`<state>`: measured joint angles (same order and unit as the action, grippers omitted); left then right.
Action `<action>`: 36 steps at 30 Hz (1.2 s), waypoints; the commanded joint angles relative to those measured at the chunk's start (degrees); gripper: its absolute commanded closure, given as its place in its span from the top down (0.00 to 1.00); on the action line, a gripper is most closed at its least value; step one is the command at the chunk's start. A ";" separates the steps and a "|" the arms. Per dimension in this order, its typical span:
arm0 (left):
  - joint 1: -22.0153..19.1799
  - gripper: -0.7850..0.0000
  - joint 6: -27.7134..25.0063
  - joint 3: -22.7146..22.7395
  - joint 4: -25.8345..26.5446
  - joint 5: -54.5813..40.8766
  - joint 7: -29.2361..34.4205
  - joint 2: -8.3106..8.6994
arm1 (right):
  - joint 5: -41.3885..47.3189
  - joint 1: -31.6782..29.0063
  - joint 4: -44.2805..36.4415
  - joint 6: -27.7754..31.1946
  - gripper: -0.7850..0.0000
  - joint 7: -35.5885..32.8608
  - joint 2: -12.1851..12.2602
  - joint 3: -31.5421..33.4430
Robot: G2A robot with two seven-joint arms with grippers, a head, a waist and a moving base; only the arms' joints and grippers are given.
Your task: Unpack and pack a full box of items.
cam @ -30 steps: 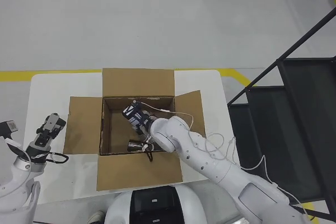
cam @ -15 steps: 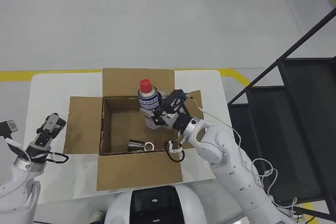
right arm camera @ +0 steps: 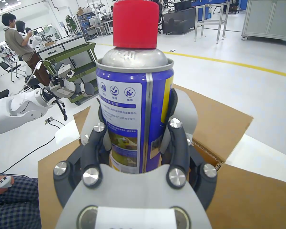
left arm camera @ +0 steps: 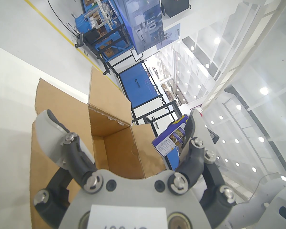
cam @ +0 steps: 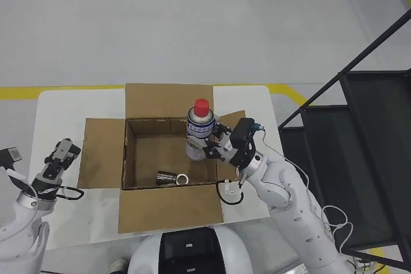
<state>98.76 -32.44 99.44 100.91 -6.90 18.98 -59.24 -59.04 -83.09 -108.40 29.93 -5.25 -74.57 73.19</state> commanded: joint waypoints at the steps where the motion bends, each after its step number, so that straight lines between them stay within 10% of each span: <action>1: 0.00 1.00 0.00 0.00 0.00 0.00 0.00 0.00 | 0.00 0.00 0.00 0.00 0.00 0.00 0.00 0.00; 19: 0.00 1.00 0.00 0.00 0.00 0.00 0.00 0.00 | 8.64 0.78 11.63 -4.26 0.00 17.94 1.18 20.88; 36: 0.00 1.00 0.00 0.00 0.00 0.00 0.00 0.00 | -5.72 8.98 49.32 -12.24 0.00 45.74 -0.22 14.79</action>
<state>98.76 -32.44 99.44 100.91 -6.90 18.98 -59.24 -65.12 -74.64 -60.82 17.77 39.99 -74.70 88.21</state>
